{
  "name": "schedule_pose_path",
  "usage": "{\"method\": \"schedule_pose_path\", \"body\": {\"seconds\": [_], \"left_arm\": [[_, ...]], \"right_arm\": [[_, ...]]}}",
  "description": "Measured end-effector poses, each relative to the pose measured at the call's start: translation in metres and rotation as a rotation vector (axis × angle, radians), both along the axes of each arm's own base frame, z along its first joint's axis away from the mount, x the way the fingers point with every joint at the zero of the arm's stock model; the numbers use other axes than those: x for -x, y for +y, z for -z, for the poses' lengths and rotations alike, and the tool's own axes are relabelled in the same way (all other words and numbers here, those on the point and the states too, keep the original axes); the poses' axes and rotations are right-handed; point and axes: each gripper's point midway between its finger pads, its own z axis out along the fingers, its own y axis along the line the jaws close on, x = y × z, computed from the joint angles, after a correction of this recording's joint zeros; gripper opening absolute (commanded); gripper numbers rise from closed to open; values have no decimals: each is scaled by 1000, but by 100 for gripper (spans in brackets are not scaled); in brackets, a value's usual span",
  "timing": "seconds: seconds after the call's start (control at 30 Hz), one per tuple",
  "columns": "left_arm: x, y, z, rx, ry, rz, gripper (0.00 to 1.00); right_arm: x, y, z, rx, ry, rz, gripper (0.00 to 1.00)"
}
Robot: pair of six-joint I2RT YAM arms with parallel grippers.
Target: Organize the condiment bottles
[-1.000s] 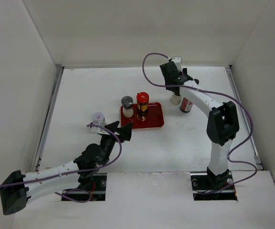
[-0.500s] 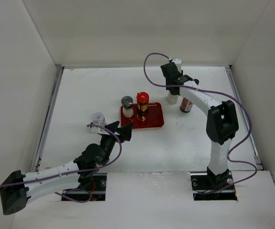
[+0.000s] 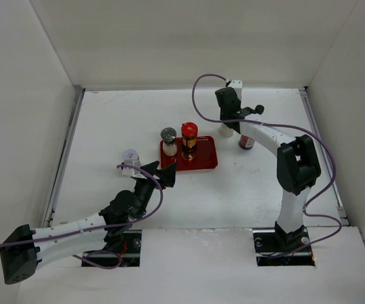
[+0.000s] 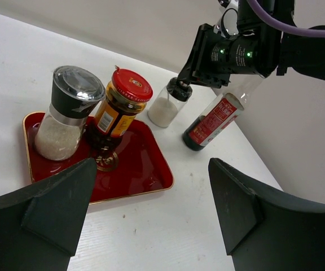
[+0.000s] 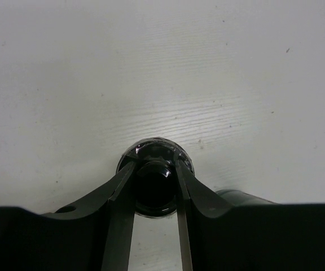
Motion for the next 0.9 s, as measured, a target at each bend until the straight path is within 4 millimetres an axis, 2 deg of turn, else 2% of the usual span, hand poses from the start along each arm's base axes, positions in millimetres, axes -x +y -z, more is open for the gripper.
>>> {"method": "schedule_pose_path", "body": {"seconds": [0.13, 0.27, 0.47, 0.6, 0.77, 0.9], "left_arm": [[0, 0, -1, 4, 0, 1, 80], [0, 0, -1, 4, 0, 0, 80], [-1, -1, 3, -5, 5, -1, 79], [-1, -1, 3, -6, 6, -1, 79], [0, 1, -2, 13, -5, -2, 79], [0, 4, -1, 19, -7, -7, 79]], "right_arm": [[5, 0, -2, 7, -15, -12, 21], [18, 7, -13, 23, -29, -42, 21], [40, 44, -48, -16, -101, -130, 21], [52, 76, -61, -47, -140, -192, 21], [68, 103, -51, -71, -128, -244, 22], [76, 104, -34, -75, -98, -243, 22]]}}
